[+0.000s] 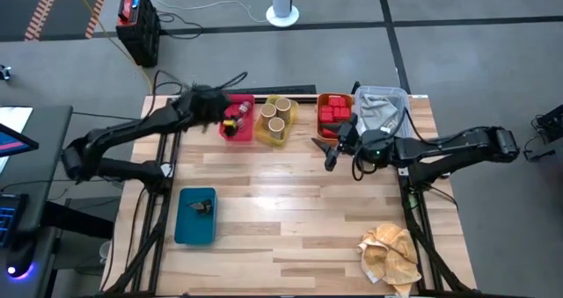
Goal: Sort spices by type
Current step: Put the brown seasoning bottle into the red bin
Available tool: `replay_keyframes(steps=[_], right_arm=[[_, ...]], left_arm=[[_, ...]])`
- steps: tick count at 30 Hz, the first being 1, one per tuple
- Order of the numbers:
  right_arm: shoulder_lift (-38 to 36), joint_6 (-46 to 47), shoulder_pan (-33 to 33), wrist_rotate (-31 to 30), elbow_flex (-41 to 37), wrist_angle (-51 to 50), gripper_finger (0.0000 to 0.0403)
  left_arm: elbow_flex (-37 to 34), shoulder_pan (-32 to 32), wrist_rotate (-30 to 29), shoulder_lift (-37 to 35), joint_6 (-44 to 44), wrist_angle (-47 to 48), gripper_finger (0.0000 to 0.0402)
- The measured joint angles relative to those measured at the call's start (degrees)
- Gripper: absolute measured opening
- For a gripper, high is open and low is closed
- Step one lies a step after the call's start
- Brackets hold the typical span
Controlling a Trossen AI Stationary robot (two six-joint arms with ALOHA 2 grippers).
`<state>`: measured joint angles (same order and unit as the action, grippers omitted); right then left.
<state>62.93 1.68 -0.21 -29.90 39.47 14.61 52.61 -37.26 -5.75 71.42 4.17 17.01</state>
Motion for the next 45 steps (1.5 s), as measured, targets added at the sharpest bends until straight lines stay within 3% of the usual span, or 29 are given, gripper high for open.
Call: replay_keyframes(steps=[10, 18, 23, 45], right_arm=[[0.1, -1.0, 0.0, 0.1, 0.0, -2.2, 0.0276], [0.1, -3.6, 0.0, 0.1, 0.0, -3.5, 0.0276], [0.0, -5.2, -0.7, 0.1, 0.0, -4.0, 0.0276], [-0.1, -6.5, -1.4, 0.1, 2.2, -6.8, 0.0276]], left_arm=[[23.7, -8.3, 0.3, 28.9, 0.5, 18.3, 0.0234], [34.0, -9.3, 0.4, 39.8, -0.4, 22.9, 0.0234], [34.7, -9.3, -0.6, 41.2, -0.9, 21.8, 0.0234], [25.6, -9.0, -1.8, 41.2, 1.9, 16.3, 0.0234]])
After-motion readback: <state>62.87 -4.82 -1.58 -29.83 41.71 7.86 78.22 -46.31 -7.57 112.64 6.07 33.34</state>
